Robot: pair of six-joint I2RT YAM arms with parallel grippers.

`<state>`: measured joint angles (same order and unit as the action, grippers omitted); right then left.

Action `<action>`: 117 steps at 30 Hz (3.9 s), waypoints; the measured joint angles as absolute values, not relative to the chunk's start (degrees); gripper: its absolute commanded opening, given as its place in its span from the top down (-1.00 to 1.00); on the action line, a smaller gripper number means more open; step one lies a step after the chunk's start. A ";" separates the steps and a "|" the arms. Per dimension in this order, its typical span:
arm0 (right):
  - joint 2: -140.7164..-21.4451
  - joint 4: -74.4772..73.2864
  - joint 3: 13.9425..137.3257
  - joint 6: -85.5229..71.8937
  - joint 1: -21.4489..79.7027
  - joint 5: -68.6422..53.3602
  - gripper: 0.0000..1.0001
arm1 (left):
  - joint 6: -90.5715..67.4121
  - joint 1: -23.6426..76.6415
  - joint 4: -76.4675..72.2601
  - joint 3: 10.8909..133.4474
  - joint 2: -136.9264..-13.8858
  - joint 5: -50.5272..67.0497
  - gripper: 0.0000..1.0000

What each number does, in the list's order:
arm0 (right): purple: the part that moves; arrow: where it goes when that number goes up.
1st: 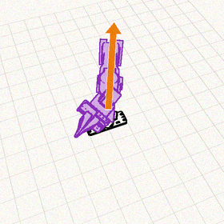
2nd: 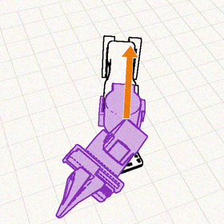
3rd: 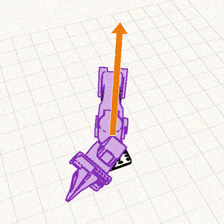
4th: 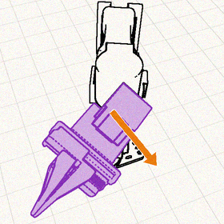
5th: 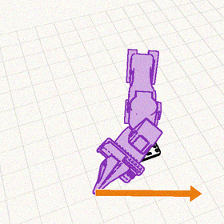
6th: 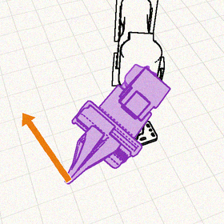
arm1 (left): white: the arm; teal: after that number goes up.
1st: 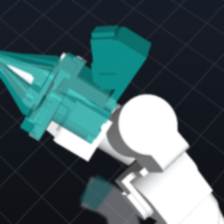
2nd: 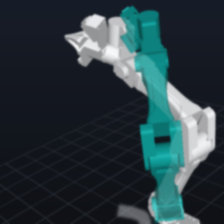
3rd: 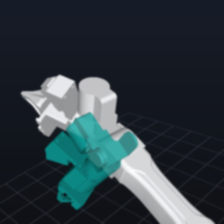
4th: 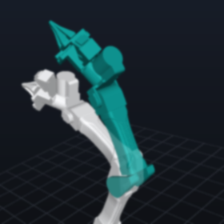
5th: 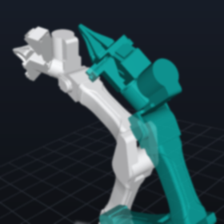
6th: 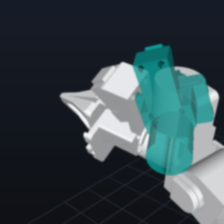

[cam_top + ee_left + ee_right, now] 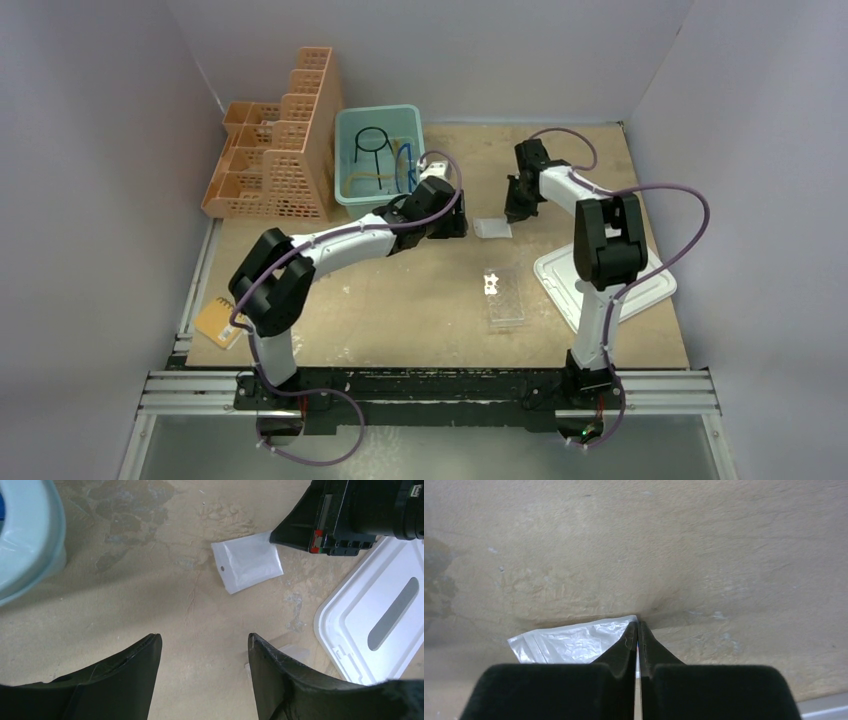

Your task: Organize the chemistry lab equipment

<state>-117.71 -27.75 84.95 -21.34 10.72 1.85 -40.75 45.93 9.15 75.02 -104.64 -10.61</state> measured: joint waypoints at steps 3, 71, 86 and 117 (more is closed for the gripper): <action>-116.95 -26.04 83.24 -21.34 10.70 -1.54 1.00 | -42.28 45.93 6.85 74.11 -105.67 -10.26 -0.28; -111.57 -12.91 72.49 -10.00 24.93 -2.20 0.30 | -67.20 49.60 -10.07 48.69 -100.53 -28.16 -0.22; -109.73 -9.26 67.96 -18.76 24.99 -8.62 0.32 | -76.23 49.54 -40.42 36.58 -103.26 -18.98 -0.21; -94.48 -22.81 67.81 -25.96 24.32 -2.74 0.27 | -58.54 49.84 -5.02 56.42 -84.93 -24.05 1.00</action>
